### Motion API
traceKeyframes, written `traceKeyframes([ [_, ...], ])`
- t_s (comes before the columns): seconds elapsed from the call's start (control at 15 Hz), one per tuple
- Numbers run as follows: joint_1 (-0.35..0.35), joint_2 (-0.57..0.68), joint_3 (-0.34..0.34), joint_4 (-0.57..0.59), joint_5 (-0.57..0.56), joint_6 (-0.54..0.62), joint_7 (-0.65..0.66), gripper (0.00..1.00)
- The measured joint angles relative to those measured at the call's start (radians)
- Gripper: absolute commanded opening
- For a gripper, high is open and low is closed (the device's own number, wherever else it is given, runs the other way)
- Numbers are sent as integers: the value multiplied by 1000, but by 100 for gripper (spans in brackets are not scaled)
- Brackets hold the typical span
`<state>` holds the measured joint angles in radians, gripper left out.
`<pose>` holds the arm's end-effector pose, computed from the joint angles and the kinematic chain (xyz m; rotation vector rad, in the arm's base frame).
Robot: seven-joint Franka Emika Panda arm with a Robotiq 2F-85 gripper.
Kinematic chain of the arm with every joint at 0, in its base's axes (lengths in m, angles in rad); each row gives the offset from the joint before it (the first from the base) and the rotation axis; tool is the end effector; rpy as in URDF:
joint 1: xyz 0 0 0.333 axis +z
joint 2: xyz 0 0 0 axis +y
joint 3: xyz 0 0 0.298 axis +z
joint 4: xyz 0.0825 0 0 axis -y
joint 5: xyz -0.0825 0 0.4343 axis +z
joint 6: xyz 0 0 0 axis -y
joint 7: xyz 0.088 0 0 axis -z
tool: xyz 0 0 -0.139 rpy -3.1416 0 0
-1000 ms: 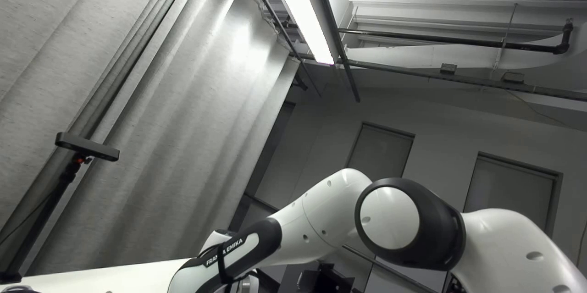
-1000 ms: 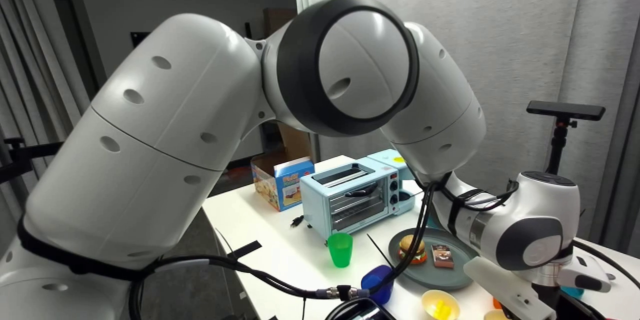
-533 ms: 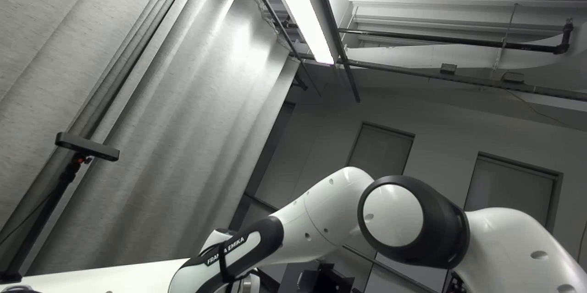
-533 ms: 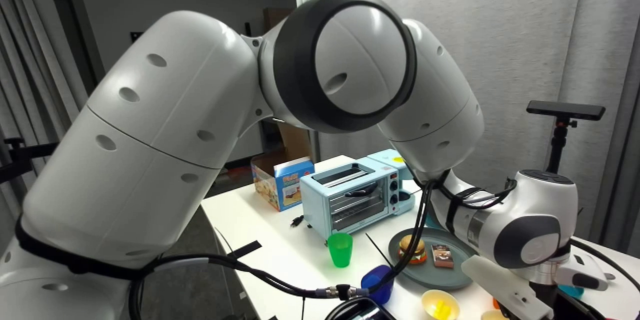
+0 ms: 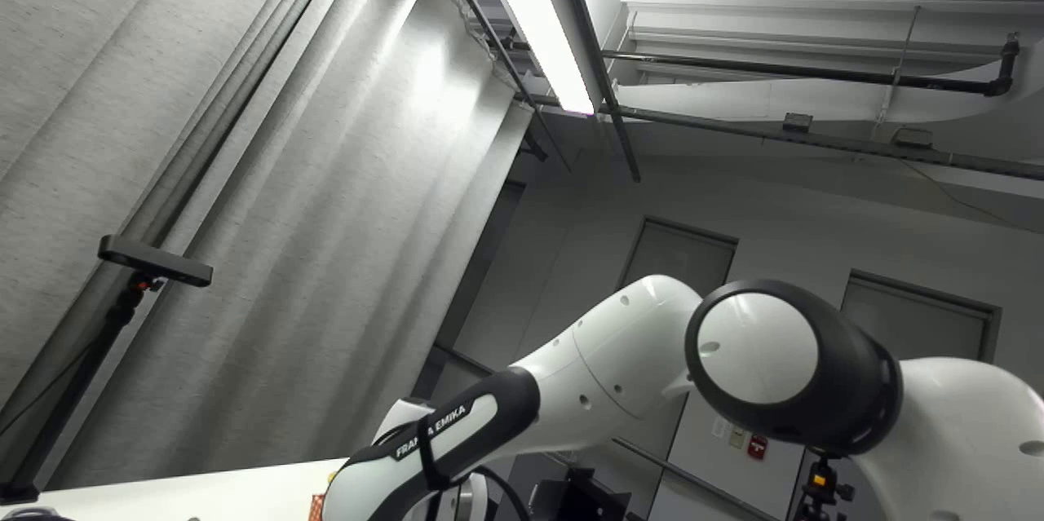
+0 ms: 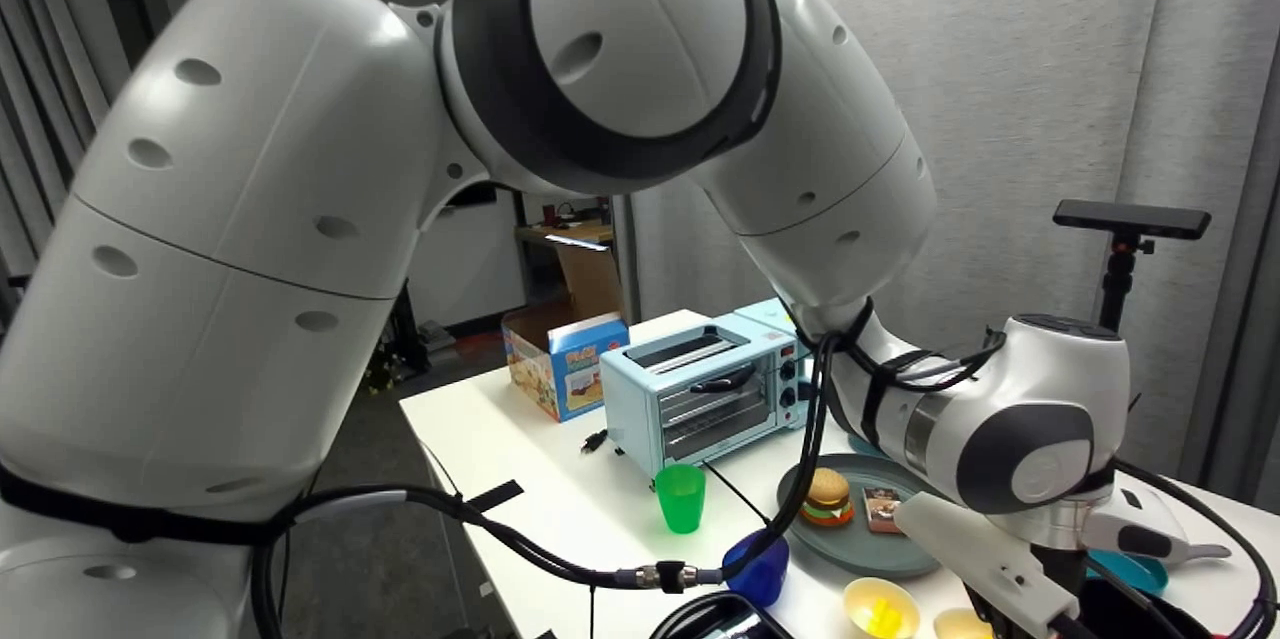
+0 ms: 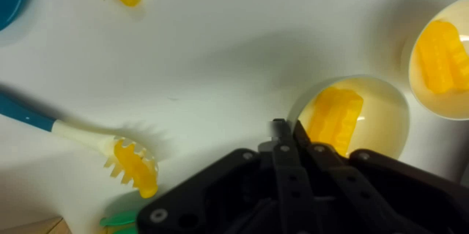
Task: Pour the content from the two small white bowls into the pot
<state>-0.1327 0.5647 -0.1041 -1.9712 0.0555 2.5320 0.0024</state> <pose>0.6141 -0.1511 0.0931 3.0898 -0.4176 -0.0043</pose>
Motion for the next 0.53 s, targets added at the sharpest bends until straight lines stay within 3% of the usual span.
traceKeyframes([
  [0.53, 0, -80, 28, -10, 2, -85, -1, 1],
])
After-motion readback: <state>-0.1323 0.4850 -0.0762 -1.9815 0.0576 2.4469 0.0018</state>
